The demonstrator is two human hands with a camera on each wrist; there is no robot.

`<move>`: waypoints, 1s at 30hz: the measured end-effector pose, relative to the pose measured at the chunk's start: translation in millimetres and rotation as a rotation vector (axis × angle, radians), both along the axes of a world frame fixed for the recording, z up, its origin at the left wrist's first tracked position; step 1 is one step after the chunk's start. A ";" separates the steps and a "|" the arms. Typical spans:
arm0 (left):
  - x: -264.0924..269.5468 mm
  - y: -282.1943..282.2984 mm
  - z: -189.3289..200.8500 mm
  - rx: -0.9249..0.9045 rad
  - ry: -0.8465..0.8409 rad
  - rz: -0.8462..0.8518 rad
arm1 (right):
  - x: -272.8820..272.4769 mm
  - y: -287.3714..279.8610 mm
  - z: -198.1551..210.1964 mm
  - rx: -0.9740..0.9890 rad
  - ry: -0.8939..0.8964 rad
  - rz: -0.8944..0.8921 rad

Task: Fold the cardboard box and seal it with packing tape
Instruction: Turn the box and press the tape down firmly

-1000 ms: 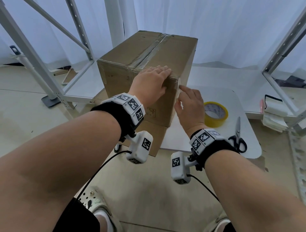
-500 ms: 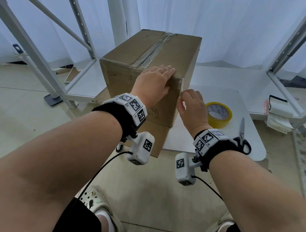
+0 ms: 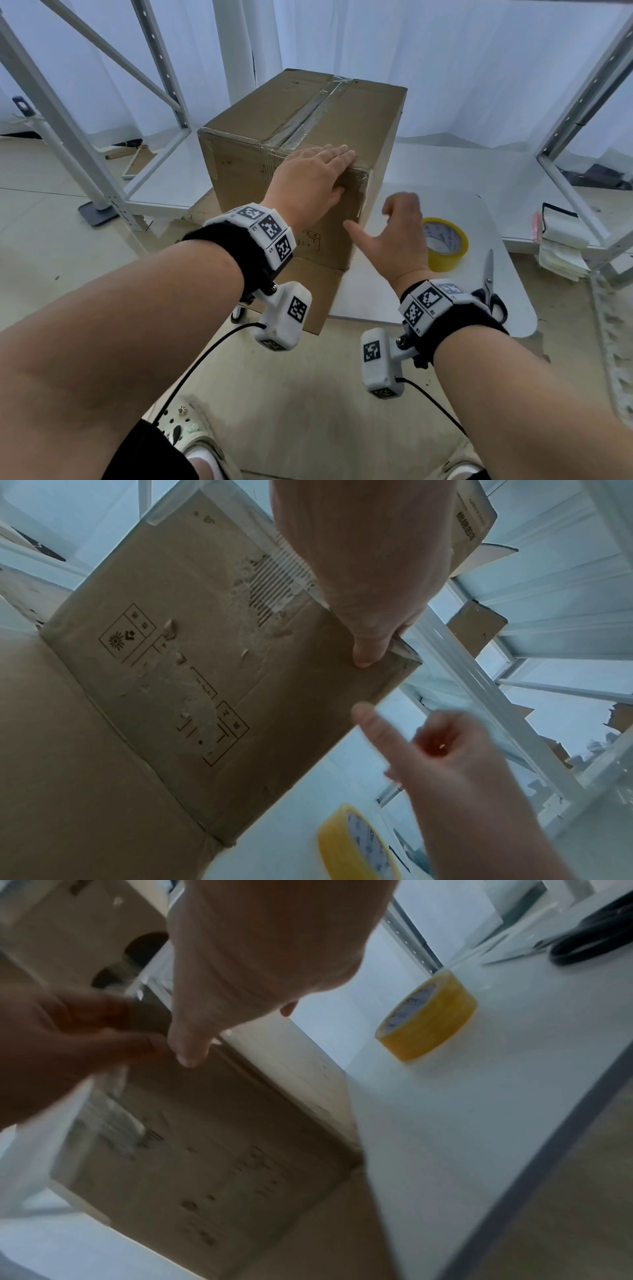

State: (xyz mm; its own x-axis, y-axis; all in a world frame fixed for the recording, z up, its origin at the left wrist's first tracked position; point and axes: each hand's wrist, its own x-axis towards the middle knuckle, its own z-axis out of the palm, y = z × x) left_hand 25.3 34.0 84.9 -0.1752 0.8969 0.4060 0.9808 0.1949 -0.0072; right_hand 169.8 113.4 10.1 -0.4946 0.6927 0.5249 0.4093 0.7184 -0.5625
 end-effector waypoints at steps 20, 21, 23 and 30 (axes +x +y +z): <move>-72.6 -57.3 3.1 -0.028 -0.030 0.243 | -5.4 21.7 65.6 0.213 -0.290 -0.058; -74.3 -56.9 3.1 -0.019 -0.028 0.246 | -10.7 18.0 67.2 0.290 -0.292 -0.029; -75.2 -56.1 2.6 -0.002 0.000 0.251 | -21.4 8.9 69.3 0.422 -0.317 0.035; -80.0 -50.8 -1.8 0.044 0.025 0.242 | -29.4 0.0 70.1 0.603 -0.433 0.101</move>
